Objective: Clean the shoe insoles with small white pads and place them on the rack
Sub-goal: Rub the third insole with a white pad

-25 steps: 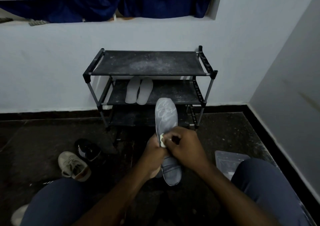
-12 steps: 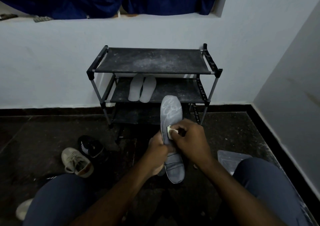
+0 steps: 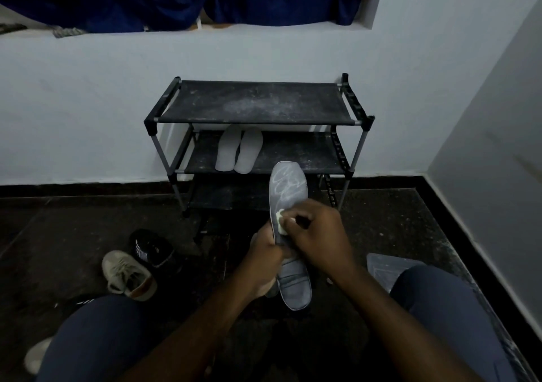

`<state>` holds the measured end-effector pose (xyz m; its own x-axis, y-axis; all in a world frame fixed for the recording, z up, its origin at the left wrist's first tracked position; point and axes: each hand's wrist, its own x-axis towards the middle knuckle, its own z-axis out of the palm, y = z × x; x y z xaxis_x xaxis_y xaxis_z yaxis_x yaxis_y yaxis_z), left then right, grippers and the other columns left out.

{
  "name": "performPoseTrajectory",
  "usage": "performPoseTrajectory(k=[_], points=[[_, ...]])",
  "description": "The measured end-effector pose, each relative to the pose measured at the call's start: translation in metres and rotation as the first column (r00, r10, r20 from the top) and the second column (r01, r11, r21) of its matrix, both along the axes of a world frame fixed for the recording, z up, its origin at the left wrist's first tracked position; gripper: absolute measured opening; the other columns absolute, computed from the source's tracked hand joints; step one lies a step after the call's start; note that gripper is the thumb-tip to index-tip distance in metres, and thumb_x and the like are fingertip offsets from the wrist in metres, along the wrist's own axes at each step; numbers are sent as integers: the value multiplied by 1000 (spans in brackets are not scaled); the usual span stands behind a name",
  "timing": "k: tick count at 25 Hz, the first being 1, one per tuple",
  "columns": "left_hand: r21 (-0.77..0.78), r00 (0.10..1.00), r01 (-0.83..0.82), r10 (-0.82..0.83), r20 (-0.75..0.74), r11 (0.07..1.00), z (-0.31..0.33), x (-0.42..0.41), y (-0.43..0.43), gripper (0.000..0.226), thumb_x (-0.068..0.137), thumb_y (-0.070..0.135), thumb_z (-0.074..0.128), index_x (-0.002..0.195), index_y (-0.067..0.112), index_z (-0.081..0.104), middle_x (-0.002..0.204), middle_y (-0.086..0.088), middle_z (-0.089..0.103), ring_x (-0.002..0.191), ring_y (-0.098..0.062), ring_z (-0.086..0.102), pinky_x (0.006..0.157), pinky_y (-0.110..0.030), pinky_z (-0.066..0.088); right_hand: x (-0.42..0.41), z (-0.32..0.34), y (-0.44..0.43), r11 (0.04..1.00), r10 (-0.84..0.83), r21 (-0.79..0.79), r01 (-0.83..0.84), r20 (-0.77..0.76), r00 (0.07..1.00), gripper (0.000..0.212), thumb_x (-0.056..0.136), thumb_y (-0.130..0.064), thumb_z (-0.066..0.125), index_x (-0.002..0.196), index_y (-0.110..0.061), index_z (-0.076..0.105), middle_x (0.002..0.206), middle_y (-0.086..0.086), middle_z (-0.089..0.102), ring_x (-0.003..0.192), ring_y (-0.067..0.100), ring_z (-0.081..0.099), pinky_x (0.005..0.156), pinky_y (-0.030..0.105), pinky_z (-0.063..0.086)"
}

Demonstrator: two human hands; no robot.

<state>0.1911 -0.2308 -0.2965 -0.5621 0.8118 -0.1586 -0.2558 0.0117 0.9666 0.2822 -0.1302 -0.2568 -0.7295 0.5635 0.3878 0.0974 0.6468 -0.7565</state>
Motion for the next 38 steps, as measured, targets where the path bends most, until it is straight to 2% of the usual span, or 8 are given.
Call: performPoseTrajectory(k=[4, 7, 12, 16, 21, 27, 32, 38], points=[[23, 1000, 1, -1, 0, 1000, 3, 0, -3, 52, 78, -11, 59, 128, 6, 60, 110, -11, 74, 103, -24, 71, 83, -32, 57, 2, -4, 3, 999, -37, -7, 38, 65, 997, 9, 85, -18, 74, 78, -22, 77, 82, -12, 71, 77, 3, 68, 74, 37, 57], [0, 1000, 16, -16, 13, 1000, 1, -1, -3, 64, 70, -12, 54, 130, 10, 60, 115, -13, 73, 110, -32, 69, 92, -44, 57, 1, -2, 13, 990, -142, -7, 142, 29, 990, 9, 86, -14, 75, 80, -19, 78, 85, -9, 70, 77, 3, 67, 74, 36, 58], [-31, 1000, 21, -22, -13, 999, 4, -3, -5, 58, 80, -22, 52, 129, 9, 60, 113, -12, 73, 106, -26, 70, 84, -33, 57, 5, -2, 2, 1000, -18, 13, 17, 76, 997, 10, 84, -14, 75, 78, -21, 77, 84, -12, 70, 78, 2, 67, 75, 34, 57], [-45, 1000, 14, -15, -14, 999, 2, -2, -3, 68, 66, -7, 55, 132, 11, 59, 122, -16, 70, 116, -33, 66, 96, -49, 56, 4, 0, 15, 985, -171, 9, 171, 35, 985, 11, 86, -14, 75, 77, -20, 76, 82, -8, 70, 74, 4, 66, 72, 39, 58], [-60, 1000, 21, -22, -17, 998, 5, -3, -5, 61, 80, -23, 52, 129, 11, 60, 115, -14, 72, 109, -29, 70, 85, -36, 57, 4, 0, 2, 1000, 12, 19, -14, 102, 995, 7, 86, -18, 75, 81, -22, 78, 86, -13, 72, 80, 1, 68, 76, 35, 58], [-65, 1000, 29, -29, 10, 997, 4, 2, -4, 69, 78, -21, 49, 137, 14, 56, 125, -16, 69, 116, -33, 67, 97, -54, 55, 1, 5, 14, 987, -161, 17, 160, 35, 986, 11, 87, -12, 75, 78, -18, 76, 83, -10, 70, 77, 3, 66, 74, 37, 59], [-58, 1000, 10, -11, -17, 998, 10, 0, -5, 60, 81, -19, 54, 130, 15, 60, 118, -13, 72, 112, -30, 69, 91, -41, 57, 5, 7, 1, 1000, -14, -5, 14, 114, 993, 9, 85, -15, 75, 79, -22, 76, 83, -16, 70, 78, -1, 67, 76, 32, 58], [-51, 999, 35, -35, 2, 998, 8, 1, -6, 75, 67, -9, 54, 137, 19, 56, 127, -12, 68, 119, -30, 66, 99, -56, 53, 1, 10, 12, 990, -142, 26, 141, 21, 990, 8, 87, -10, 75, 81, -16, 78, 85, -6, 71, 77, 4, 67, 75, 36, 58]])
